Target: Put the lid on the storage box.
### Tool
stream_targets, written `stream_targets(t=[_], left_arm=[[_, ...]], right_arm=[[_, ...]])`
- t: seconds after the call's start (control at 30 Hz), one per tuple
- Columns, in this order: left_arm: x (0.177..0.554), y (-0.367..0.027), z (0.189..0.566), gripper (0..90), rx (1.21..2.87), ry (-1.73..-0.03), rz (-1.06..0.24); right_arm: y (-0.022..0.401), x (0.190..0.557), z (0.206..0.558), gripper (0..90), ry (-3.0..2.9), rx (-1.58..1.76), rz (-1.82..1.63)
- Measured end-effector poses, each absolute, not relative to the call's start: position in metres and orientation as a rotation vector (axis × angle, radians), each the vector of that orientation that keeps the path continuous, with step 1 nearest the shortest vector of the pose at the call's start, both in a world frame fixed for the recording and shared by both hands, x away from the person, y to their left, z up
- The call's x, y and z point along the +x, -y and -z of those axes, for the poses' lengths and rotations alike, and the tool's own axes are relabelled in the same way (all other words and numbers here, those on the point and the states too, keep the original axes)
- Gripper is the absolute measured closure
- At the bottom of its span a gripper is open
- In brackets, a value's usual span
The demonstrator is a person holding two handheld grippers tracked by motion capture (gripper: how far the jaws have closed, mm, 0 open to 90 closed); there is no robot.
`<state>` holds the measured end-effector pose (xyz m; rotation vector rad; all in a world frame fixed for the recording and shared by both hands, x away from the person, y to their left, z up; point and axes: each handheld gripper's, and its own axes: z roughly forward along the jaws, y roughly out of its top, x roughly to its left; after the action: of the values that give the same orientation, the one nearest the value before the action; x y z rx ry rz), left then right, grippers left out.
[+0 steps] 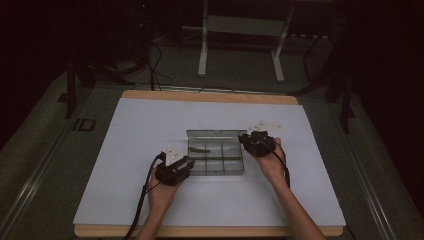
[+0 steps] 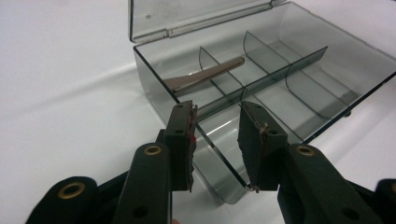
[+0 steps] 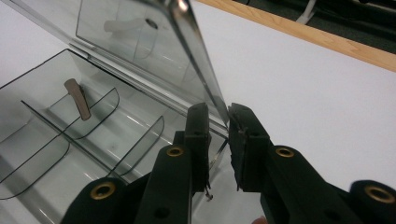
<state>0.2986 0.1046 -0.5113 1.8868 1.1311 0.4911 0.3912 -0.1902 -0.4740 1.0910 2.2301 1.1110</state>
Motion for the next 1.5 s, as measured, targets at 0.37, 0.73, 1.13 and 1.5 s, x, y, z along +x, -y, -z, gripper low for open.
stream_targets(t=[0.37,0.73,1.13,1.5], left_arm=[[0.298,-0.105,0.489,70.1,1.842,-1.118,-0.497],[0.306,-0.099,0.463,75.4,1.813,-1.088,-0.519],[0.315,-0.095,0.449,89.5,1.79,-1.068,-0.502],[0.311,-0.096,0.453,89.9,1.807,-1.069,-0.49]], right_arm=[[0.192,0.388,0.474,78.4,-2.237,1.083,-1.119],[0.193,0.386,0.472,78.5,-2.235,1.084,-1.127],[0.195,0.382,0.473,78.3,-2.231,1.077,-1.149],[0.194,0.371,0.473,78.0,-2.214,1.035,-1.129]])
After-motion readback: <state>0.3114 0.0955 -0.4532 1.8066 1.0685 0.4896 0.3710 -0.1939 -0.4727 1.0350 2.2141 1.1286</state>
